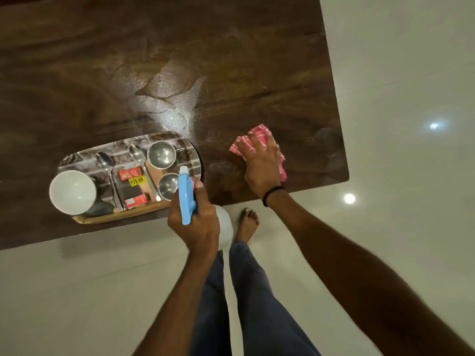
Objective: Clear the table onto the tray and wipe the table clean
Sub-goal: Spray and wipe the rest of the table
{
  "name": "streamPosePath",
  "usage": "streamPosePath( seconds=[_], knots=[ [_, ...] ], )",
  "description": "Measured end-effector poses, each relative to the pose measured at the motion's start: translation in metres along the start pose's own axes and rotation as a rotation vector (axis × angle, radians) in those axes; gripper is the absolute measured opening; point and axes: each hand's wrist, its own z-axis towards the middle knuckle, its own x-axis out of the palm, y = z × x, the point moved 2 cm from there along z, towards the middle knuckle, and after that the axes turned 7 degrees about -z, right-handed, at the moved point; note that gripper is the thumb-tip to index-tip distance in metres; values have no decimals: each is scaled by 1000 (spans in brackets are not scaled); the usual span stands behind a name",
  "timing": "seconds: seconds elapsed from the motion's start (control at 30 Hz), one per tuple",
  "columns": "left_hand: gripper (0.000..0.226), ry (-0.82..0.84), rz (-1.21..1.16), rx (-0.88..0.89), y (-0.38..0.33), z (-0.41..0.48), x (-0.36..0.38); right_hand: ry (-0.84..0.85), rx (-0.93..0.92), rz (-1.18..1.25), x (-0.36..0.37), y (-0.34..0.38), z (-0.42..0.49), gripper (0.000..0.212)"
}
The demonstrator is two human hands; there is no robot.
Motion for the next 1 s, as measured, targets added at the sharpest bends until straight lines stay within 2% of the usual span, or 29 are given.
streamPosePath(
  seconds=[0.03, 0.13, 0.23, 0.3, 0.4, 0.43, 0.47, 0.53, 0.6, 0.67, 0.8, 0.87, 0.9, 1.0],
  knots=[
    [58, 5, 14, -3, 1, -1, 1, 10, -26, 30, 6, 17, -2, 66],
    [64, 32, 30, 26, -7, -2, 6, 67, -314, 21, 26, 42, -51, 66],
    [66, 64, 24, 7, -5, 1, 9, 29, -478, -85, 16, -9, -83, 69],
    [52, 73, 7, -13, -5, 2, 12, 19, -354, -139, 3, -55, -69, 76],
    [12, 87, -22, 32, -14, 3, 18, -15, 0, -105, -19, -100, -17, 70],
    [12, 88, -29, 51, -16, 2, 21, -16, 86, -88, -22, -101, -6, 67],
    [24, 93, -32, 63, -19, 2, 24, -23, 134, -80, -23, -95, -2, 65],
    [37, 96, -3, 68, -21, 2, 26, -15, 85, -90, -14, -78, -18, 67],
    [38, 105, -21, 58, -22, 3, 27, 30, -89, -157, -5, -73, -58, 77],
    [39, 122, -12, 91, -20, 5, 26, 43, -121, -182, -7, -99, -86, 81],
    [43, 149, -13, 137, -14, 9, 26, -44, 291, -57, -24, -150, -53, 48],
    [45, 137, 6, 108, -9, 9, 27, -59, 442, -17, -24, -139, -27, 47],
    [42, 127, 7, 89, -7, 8, 28, -64, 449, -23, -22, -124, -23, 50],
    [43, 103, -11, 65, -13, 5, 28, 0, 141, -111, -7, -82, -52, 70]
  ],
)
